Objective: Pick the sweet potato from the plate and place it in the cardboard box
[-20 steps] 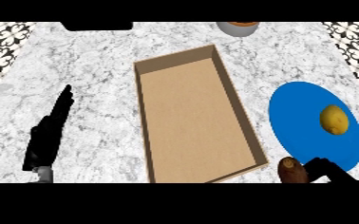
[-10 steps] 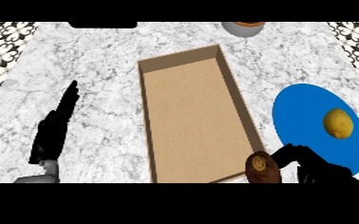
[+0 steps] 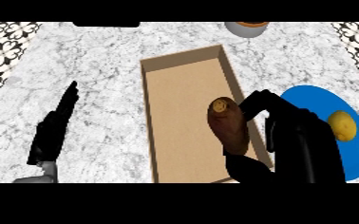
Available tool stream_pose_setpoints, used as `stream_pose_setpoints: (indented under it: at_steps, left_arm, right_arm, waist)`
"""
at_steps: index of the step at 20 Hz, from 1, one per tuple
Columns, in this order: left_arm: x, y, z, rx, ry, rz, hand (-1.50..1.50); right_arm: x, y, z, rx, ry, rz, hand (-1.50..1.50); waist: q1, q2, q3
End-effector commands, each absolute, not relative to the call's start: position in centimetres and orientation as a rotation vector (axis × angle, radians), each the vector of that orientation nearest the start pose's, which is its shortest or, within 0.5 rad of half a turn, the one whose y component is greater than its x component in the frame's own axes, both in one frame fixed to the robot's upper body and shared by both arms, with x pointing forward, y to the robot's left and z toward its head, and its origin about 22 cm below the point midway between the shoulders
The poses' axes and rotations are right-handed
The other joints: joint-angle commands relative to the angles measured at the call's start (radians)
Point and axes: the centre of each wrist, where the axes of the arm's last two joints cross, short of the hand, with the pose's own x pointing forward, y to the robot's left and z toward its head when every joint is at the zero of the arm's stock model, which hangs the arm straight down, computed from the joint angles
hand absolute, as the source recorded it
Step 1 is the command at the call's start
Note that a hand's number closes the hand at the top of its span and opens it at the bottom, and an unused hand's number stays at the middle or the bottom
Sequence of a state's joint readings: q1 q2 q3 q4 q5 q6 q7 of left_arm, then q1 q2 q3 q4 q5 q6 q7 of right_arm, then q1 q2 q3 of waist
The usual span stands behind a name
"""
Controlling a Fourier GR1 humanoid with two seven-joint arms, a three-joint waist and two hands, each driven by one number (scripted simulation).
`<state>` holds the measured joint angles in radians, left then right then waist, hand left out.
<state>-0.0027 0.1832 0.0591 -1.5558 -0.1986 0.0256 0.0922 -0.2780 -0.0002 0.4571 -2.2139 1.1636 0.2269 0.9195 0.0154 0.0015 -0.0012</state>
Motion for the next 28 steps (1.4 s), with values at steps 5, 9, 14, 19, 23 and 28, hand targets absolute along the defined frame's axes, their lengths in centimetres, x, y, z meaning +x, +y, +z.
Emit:
stream_pose_setpoints:
  at_steps: [5,9,14,19,23,28]
  left_arm:
    - [24.5,26.5,0.2,0.362,-1.446,-0.196,0.00]
    - [25.2,28.3,1.9,0.364,-1.457,-0.220,0.00]
    - [25.7,28.1,1.6,0.350,-1.445,-0.215,0.00]
    - [24.5,29.2,2.4,0.375,-1.457,-0.212,0.00]
    - [23.2,30.8,0.9,0.371,-1.461,-0.208,0.00]
    - [23.8,28.0,0.5,0.389,-1.462,-0.223,0.00]
  right_arm:
    - [26.9,-8.1,18.5,-0.929,-1.448,0.588,1.50]
    - [30.4,-6.7,16.7,-0.917,-1.420,0.614,1.50]
    - [32.5,-5.5,13.1,-0.928,-1.301,0.622,1.50]
    - [34.8,-5.5,10.8,-0.876,-1.284,0.563,-1.50]
    - [36.0,-6.0,9.1,-0.837,-1.345,0.491,-1.50]
    - [34.7,-6.4,10.4,-0.791,-1.538,0.165,-1.50]
  waist:
    - [0.003,0.003,0.001]
    - [-0.001,0.002,0.001]
    - [0.000,0.003,0.001]
    - [0.002,0.001,0.001]
    - [0.006,0.003,0.001]
    - [-0.004,0.001,0.002]
